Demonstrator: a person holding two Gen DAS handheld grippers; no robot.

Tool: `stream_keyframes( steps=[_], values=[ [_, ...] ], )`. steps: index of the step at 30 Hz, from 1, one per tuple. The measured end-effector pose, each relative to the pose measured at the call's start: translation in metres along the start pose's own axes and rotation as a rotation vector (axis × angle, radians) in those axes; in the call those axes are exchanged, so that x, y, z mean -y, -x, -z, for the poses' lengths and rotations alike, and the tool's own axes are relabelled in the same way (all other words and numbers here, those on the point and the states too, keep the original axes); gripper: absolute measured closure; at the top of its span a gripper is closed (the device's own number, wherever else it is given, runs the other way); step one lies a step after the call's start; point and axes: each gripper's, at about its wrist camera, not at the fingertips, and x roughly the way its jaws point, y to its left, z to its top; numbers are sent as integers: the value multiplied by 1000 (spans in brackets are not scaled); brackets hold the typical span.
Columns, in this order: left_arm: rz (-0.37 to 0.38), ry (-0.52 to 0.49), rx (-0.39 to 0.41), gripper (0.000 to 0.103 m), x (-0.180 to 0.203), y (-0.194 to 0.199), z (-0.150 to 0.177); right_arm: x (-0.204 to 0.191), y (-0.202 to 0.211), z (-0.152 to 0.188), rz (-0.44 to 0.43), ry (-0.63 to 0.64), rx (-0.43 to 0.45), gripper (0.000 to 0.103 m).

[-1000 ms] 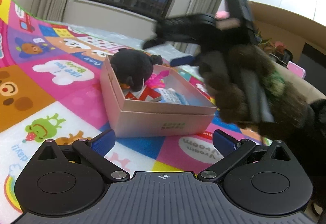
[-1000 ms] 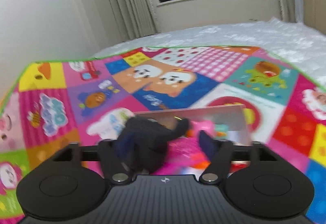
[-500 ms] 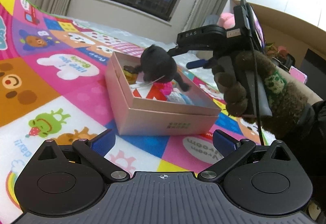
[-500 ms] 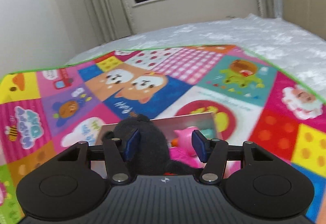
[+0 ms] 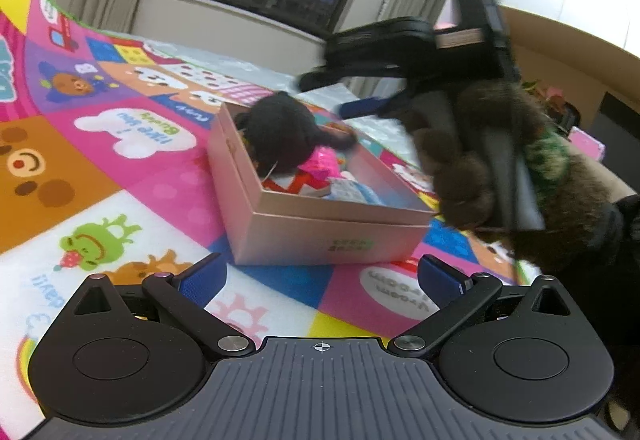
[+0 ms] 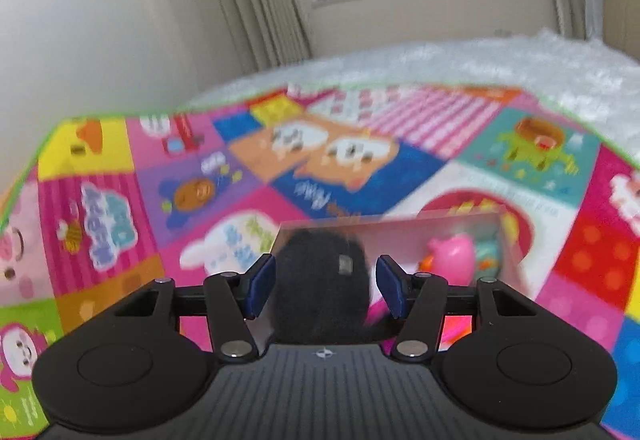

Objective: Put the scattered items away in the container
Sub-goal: 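Carry the black cat plush over the pink box with the right gripper, then lower the cat plush into the box and open the right gripper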

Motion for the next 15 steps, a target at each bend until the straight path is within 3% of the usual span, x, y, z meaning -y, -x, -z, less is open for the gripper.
stream_keyframes(
  steps=[4, 9, 12, 15],
  values=[
    [-108, -106, 27, 0, 13, 0, -1, 25, -12, -4, 151, -37, -48, 53],
    [-129, -182, 38, 0, 28, -5, -16, 44, -49, 3, 73, -119, -171, 50],
    [-169, -232, 26, 0, 34, -16, -22, 37, -69, 9, 125, -85, -208, 47],
    [-188, -247, 8, 0, 34, -24, -22, 37, -61, 12, 111, -77, -187, 49]
  ],
)
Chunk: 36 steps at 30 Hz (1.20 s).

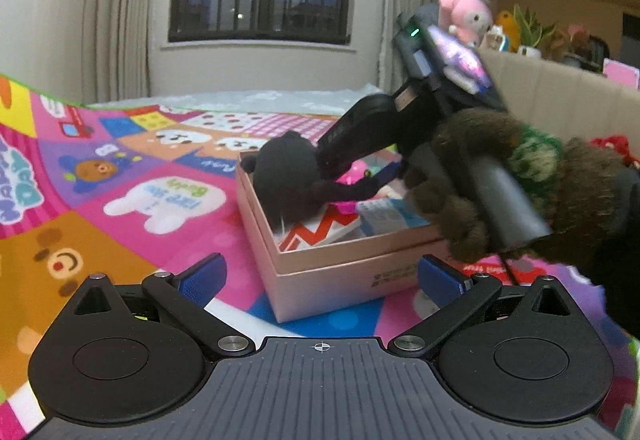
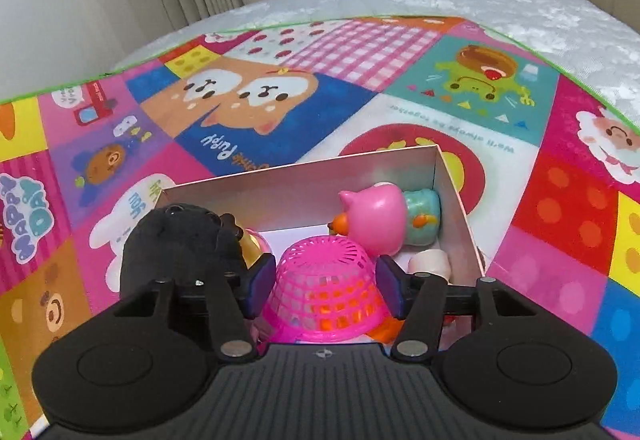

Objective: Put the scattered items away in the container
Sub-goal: 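Lower the cat plush into the box and open the right gripper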

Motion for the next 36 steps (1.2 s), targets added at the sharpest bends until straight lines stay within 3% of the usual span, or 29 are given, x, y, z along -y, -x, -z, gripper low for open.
stream_keyframes(
  steps=[4, 8, 10, 13, 16, 19, 22, 24, 26, 28, 31, 33, 35, 36],
  values=[
    [7, 29, -24, 0, -2, -11, 2, 19, 32, 0, 43, 24, 99, 50],
    [38, 32, -45, 0, 3, -21, 1, 33, 44, -8, 3, 59, 43, 50],
    [31, 22, -49, 0, 5, -23, 1, 26, 60, -8, 31, 109, 117, 49],
    [22, 27, -57, 0, 3, -23, 2, 9, 77, -7, -52, 134, 187, 49],
    [25, 32, -61, 0, 3, -21, 3, -20, 68, -5, -170, 150, 140, 47],
    [28, 33, -60, 0, 2, -16, 4, -45, 40, 3, -208, 180, 51, 36],
    [28, 39, -57, 0, -3, -12, 6, -51, 18, 8, -188, 170, 6, 47],
    [32, 53, -56, 0, -8, -11, 7, -37, 20, 4, -222, 79, 23, 48],
    [33, 70, -57, 0, -11, -11, 8, -20, 21, -8, -207, -16, 50, 48],
    [37, 85, -57, 0, -14, -11, 9, -4, 17, -19, -152, -77, 48, 38],
    [49, 100, -51, 0, -16, -9, 10, 13, 5, -24, -119, -111, -27, 36],
    [56, 105, -47, 0, -17, -7, 11, 17, 13, -19, -93, -102, 9, 35],
    [60, 108, -46, 0, -17, -8, 11, 12, 29, -14, -66, -66, 88, 38],
    [62, 108, -45, 0, -17, -8, 11, 9, 35, -13, -59, -43, 123, 49]
  ],
)
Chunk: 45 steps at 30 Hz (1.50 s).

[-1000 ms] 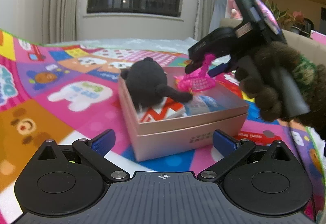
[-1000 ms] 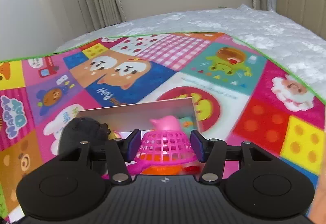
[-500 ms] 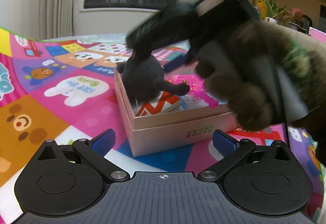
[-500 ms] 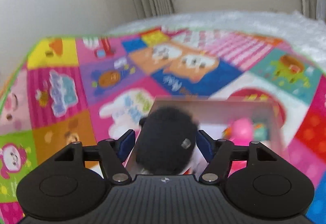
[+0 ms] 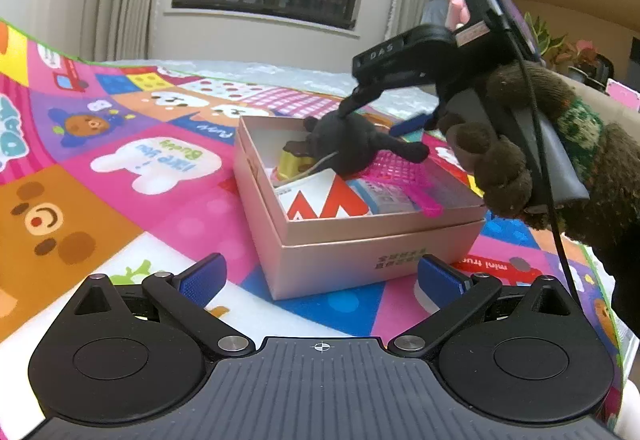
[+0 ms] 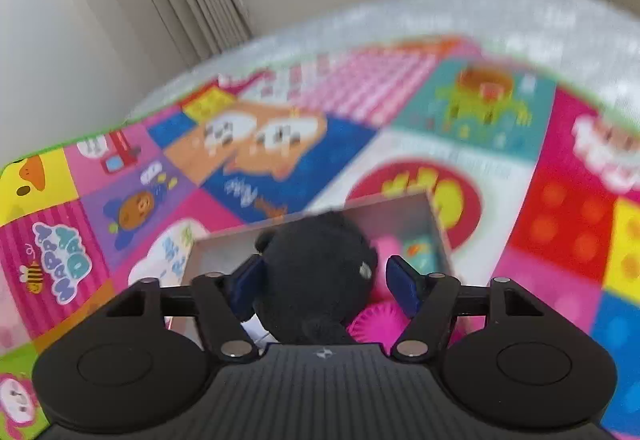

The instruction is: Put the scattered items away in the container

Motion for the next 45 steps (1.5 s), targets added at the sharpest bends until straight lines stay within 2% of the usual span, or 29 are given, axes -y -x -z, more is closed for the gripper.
stream_keyframes(
  steps=[1, 3, 9, 14, 18, 22, 23, 25, 27, 29, 30, 33, 36, 37, 39, 42, 45],
  values=[
    [2, -1, 0, 0, 0, 0, 0, -4, 2, 0, -7, 17, 17, 63],
    [1, -5, 3, 0, 2, 0, 0, -9, -4, 2, -32, 13, -24, 72],
    [-22, -10, 7, 0, 4, 8, 0, -30, -28, 17, -58, 62, -95, 72],
    [-60, -20, -4, 0, 6, 8, 0, -3, 4, 20, -122, 58, -80, 72],
    [-81, -37, -15, 0, 14, 3, 1, 16, 23, 36, -148, 84, -110, 72],
    [-99, -77, -36, 0, 28, 1, 3, 25, 22, 50, -55, 137, -87, 72],
    [-101, -91, -40, 0, 32, 2, 3, 28, 24, 49, -57, 130, -80, 72],
    [-107, -119, -44, 0, 38, 5, 4, 37, 36, 48, -99, 86, -61, 72],
    [-119, -135, -48, 0, 43, 7, 5, 41, 51, 50, -145, 96, -43, 72],
    [-128, -144, -53, 0, 47, 7, 5, 40, 59, 54, -163, 103, -62, 72],
    [-131, -148, -54, 0, 49, 7, 5, 40, 60, 57, -173, 89, -83, 73],
    [-131, -160, -50, 0, 57, 12, 6, 39, 54, 65, -229, 43, -134, 86],
    [-133, -169, -38, 0, 61, 15, 4, 32, 40, 68, -229, 13, -131, 86],
    [-140, -172, -36, 0, 61, 15, 3, 31, 33, 66, -240, -12, -141, 91],
    [-157, -172, -34, 0, 59, 14, 1, 26, 20, 61, -264, -52, -151, 92],
    [-172, -163, -32, 0, 55, 12, 0, 19, 17, 56, -235, -20, -120, 92],
    [-183, -168, -38, 0, 53, 8, 3, 20, 30, 60, -196, 50, -96, 91]
  ],
)
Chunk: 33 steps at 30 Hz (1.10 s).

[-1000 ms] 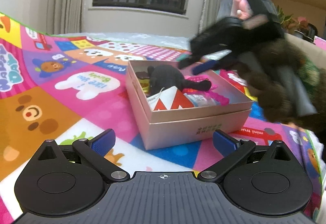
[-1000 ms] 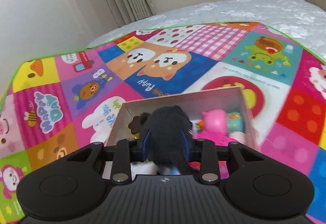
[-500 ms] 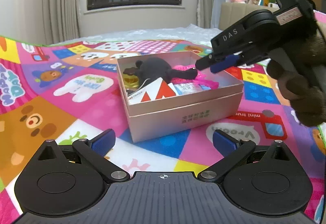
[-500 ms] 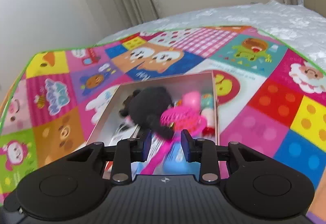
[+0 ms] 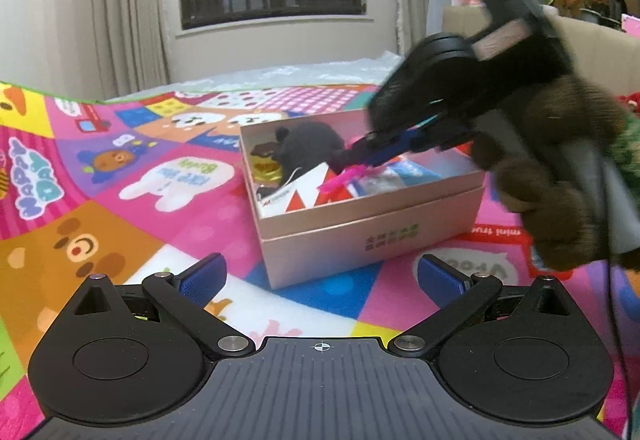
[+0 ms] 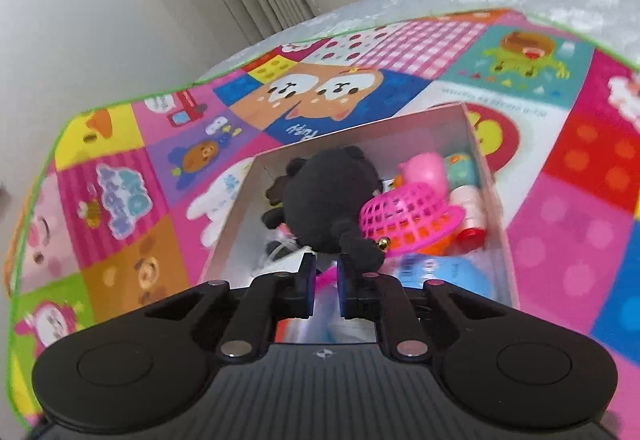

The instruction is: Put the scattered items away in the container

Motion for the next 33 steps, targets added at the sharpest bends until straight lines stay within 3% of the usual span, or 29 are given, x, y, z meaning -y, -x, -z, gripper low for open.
stream_keyframes(
  steps=[3, 5, 6, 7, 9, 12, 16, 19, 24, 27, 30, 33],
  values=[
    [-14, -16, 4, 0, -2, -6, 2, 1, 37, 13, 35, 87, 67, 77],
    [-31, -32, 10, 0, -4, -9, 2, -1, 68, 28, 83, 192, 152, 53],
    [-44, -40, 12, 0, -6, -11, 1, -4, 81, 37, 124, 257, 191, 28],
    [-60, -47, 13, 0, -7, -14, 0, -6, 92, 47, 160, 323, 225, 10],
    [-88, -47, 14, 0, -10, -21, -3, -6, 102, 67, 197, 423, 240, 1],
    [-126, -47, 9, 0, -12, -32, -7, -5, 88, 82, 266, 494, 172, 1],
    [-158, -59, -8, 0, -15, -46, -10, 1, 53, 84, 359, 476, 122, 1],
    [-138, -61, -21, 0, -17, -51, -13, 4, 33, 77, 412, 458, 129, 0],
    [-182, -54, 5, 0, -20, -68, -21, 10, 11, 63, 458, 396, 148, 0],
    [-167, -3, -11, 0, -21, -77, -23, 24, 4, 53, 446, 280, 143, 0],
    [-141, 76, -69, 0, -21, -77, -16, 36, 7, 56, 369, 150, 105, 0],
    [-104, 128, -121, 0, -19, -73, -3, 38, 10, 75, 372, 144, 72, 0]
  ],
)
